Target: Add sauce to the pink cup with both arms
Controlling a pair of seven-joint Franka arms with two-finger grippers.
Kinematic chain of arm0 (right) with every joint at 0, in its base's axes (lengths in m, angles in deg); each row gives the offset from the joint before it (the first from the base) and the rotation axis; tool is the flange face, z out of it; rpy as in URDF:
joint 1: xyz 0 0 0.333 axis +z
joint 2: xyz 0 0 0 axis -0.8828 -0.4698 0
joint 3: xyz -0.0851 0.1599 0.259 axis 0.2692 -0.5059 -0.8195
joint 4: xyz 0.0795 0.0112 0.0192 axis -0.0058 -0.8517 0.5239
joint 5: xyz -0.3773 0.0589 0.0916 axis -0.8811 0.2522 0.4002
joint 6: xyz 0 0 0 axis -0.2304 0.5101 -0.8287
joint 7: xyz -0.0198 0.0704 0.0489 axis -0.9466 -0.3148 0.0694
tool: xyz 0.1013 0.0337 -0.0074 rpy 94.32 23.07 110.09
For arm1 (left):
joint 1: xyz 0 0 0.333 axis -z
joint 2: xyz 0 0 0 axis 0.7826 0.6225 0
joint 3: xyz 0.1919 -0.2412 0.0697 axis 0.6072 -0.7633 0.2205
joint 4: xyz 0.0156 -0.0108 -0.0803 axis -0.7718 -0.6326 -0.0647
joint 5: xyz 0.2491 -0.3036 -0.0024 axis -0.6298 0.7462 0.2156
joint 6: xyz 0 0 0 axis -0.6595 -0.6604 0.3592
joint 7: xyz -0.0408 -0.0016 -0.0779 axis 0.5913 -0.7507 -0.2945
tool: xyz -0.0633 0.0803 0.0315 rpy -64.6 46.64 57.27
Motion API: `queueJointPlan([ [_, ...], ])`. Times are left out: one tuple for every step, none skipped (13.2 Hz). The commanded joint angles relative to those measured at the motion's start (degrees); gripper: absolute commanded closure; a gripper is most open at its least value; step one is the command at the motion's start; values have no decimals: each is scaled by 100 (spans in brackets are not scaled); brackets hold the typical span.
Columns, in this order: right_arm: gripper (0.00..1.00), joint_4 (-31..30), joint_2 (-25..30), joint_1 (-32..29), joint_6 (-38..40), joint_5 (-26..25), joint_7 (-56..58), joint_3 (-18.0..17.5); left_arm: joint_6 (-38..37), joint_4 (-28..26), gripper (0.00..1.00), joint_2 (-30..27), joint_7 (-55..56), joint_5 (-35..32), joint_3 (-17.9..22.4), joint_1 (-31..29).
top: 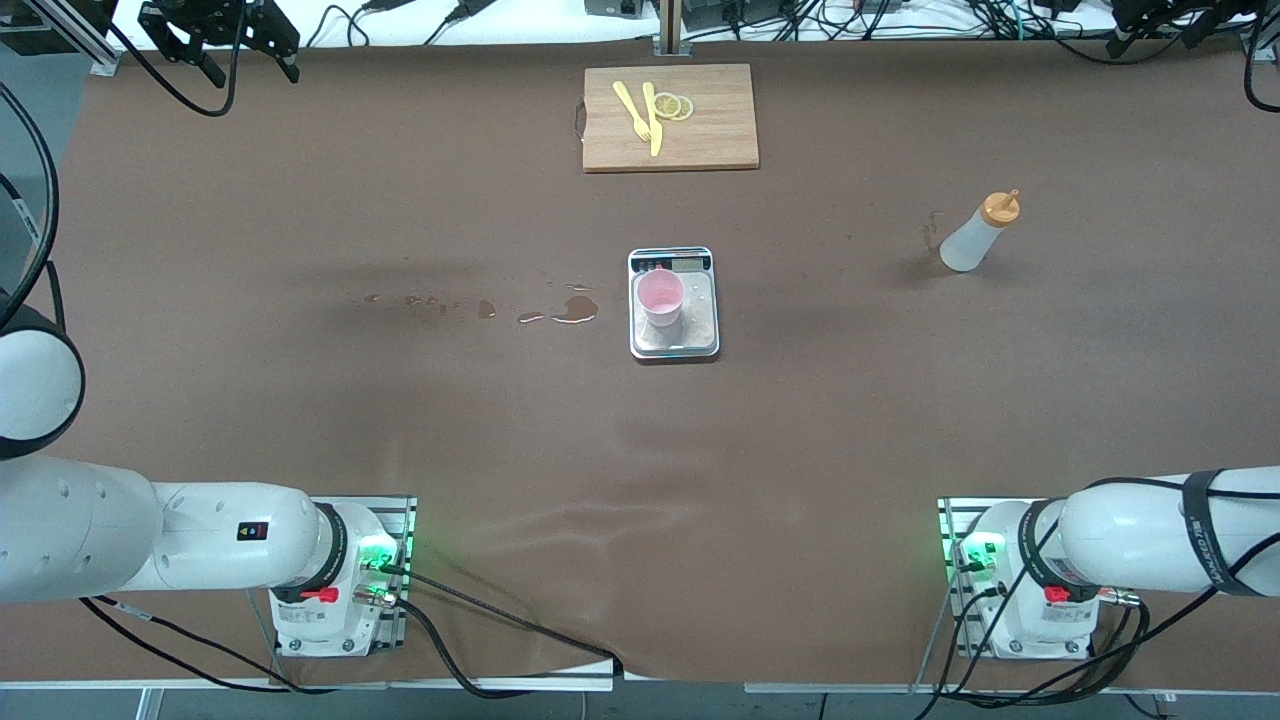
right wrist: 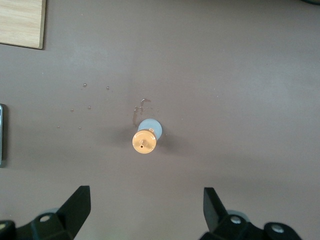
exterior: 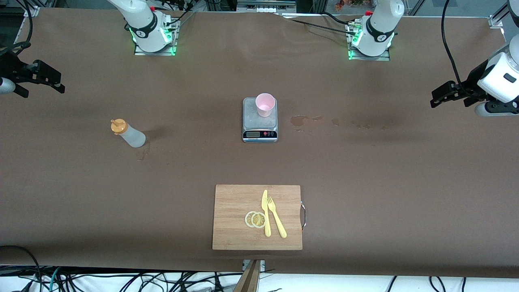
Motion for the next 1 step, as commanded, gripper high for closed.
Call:
queueJointPlan([
  [0, 178, -34, -33, 156, 106, -76, 13, -134, 177, 0, 69, 50, -127, -45, -13],
])
